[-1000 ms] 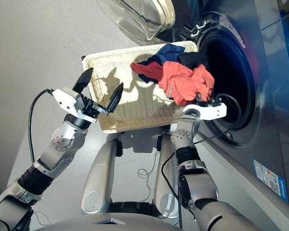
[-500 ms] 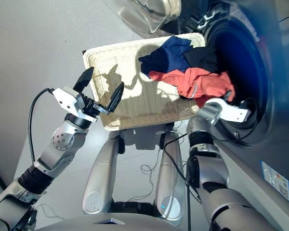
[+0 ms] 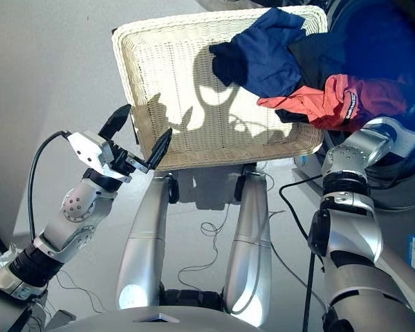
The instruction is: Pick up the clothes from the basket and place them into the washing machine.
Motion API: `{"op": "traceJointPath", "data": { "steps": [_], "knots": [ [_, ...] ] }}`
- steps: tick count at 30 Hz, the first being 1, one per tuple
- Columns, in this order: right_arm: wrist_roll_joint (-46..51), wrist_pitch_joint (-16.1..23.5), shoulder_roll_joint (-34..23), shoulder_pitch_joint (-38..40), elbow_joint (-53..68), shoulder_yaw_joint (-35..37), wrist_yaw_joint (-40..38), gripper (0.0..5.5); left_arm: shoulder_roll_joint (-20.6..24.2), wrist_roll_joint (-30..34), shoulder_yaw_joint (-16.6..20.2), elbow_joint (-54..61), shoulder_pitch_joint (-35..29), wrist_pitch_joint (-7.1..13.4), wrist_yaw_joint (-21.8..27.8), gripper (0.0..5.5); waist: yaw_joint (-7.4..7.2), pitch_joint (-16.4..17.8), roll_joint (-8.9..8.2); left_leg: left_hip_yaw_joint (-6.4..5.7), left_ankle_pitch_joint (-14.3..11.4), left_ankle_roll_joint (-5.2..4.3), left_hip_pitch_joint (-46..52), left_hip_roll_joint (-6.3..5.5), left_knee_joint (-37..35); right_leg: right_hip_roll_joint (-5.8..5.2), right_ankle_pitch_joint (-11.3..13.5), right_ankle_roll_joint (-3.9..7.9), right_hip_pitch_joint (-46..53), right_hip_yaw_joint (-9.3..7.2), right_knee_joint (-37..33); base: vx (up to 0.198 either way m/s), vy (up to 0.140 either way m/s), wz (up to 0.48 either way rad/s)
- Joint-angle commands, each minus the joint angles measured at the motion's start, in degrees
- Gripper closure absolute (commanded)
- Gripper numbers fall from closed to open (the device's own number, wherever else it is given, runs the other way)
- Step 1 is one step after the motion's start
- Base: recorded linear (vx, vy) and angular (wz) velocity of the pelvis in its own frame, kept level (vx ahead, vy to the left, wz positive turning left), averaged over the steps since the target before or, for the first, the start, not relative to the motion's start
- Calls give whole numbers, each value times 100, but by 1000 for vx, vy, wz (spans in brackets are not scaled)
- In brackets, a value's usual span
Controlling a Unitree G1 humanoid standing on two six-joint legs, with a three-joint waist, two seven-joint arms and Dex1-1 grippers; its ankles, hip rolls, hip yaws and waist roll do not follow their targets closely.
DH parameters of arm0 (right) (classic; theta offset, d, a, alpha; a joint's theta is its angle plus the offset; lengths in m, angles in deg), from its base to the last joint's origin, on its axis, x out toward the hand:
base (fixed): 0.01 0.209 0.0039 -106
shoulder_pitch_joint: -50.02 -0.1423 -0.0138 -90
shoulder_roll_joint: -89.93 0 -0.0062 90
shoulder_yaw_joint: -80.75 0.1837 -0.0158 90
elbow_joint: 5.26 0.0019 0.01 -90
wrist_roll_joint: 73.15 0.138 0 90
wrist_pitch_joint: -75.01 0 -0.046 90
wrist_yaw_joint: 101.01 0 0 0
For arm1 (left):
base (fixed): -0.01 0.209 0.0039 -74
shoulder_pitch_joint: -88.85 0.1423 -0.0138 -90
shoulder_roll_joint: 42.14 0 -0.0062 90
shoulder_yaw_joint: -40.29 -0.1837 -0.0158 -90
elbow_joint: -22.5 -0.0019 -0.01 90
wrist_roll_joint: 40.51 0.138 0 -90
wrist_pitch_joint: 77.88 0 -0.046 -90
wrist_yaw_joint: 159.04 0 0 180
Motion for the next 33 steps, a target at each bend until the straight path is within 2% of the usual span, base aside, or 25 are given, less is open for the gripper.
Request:
{"op": "traceJointPath", "data": {
  "steps": [1,7,11,15,20,22,25,27,28,29,30,31,33],
  "knots": [
    [-327,154,-901,-17,100,-184,119,550,118,-70,329,762,257,266,70,0,-61,-90,-95,182,-747,-33,-135,-25,883,136,535,69,-47,114,-476,0,0,0],
    [-211,303,-1411,-82,56,13,7,550,160,-106,537,856,345,270,-32,0,-98,-90,-176,148,-900,-42,-386,-13,1231,173,334,15,-317,116,-94,0,0,0],
    [-98,551,-1845,-128,-154,394,-201,550,179,-151,636,931,424,269,-109,0,-130,-90,-211,103,-993,-43,-543,-6,1489,212,179,-26,-468,88,187,0,0,0],
    [-459,812,-2166,-98,-179,651,-654,550,246,-113,660,937,442,300,-188,0,-184,-90,-235,90,-1076,-49,-615,11,1689,272,62,-44,-551,78,409,0,0,0],
    [-672,830,-2493,-204,-317,658,-925,550,389,-95,664,997,443,323,-222,0,-210,-90,-217,75,-1044,-70,-683,73,1742,329,20,-50,-663,45,575,6,-32,-17],
    [-726,774,-2614,-241,-421,660,-984,550,432,-112,671,1005,470,315,-212,0,-217,-90,-208,43,-1127,-103,-622,90,1791,370,-89,-47,-632,47,667,45,-63,-44],
    [-808,759,-2847,-320,-546,604,-1053,550,519,-134,660,1017,490,333,-201,0,-248,-90,-217,40,-1102,-142,-626,154,1763,393,-91,-60,-657,-2,683,13,-70,-58],
    [-886,775,-3022,-393,-599,574,-1141,550,568,-136,680,1047,487,340,-211,0,-276,-90,-226,61,-968,-164,-689,207,1682,407,-7,-76,-725,-49,617,-26,-71,-23],
    [-911,797,-3060,-394,-619,561,-1180,550,576,-124,670,1050,509,333,-216,0,-291,-90,-231,56,-1020,-180,-649,223,1683,424,-65,-71,-691,-59,628,-12,-60,-13],
    [-948,814,-3104,-397,-638,562,-1220,550,589,-126,681,1072,517,335,-229,0,-303,-90,-235,53,-950,-180,-681,236,1641,439,-10,-80,-735,-62,600,29,-61,-17],
    [-1003,788,-3163,-398,-705,545,-1285,550,607,-130,673,1073,535,332,-232,0,-310,-90,-242,45,-998,-197,-627,256,1635,448,-73,-78,-699,-60,613,-24,-62,-17],
    [-1031,752,-3208,-419,-743,522,-1300,550,629,-152,666,1065,534,337,-239,0,-319,-90,-250,56,-930,-203,-646,274,1588,452,-15,-82,-724,-67,580,0,0,0],
    [-1079,714,-3233,-422,-810,467,-1323,550,647,-166,651,1082,550,338,-237,0,-332,-90,-252,57,-964,-218,-589,286,1565,464,-50,-80,-686,-55,563,0,0,0]
  ]
}}
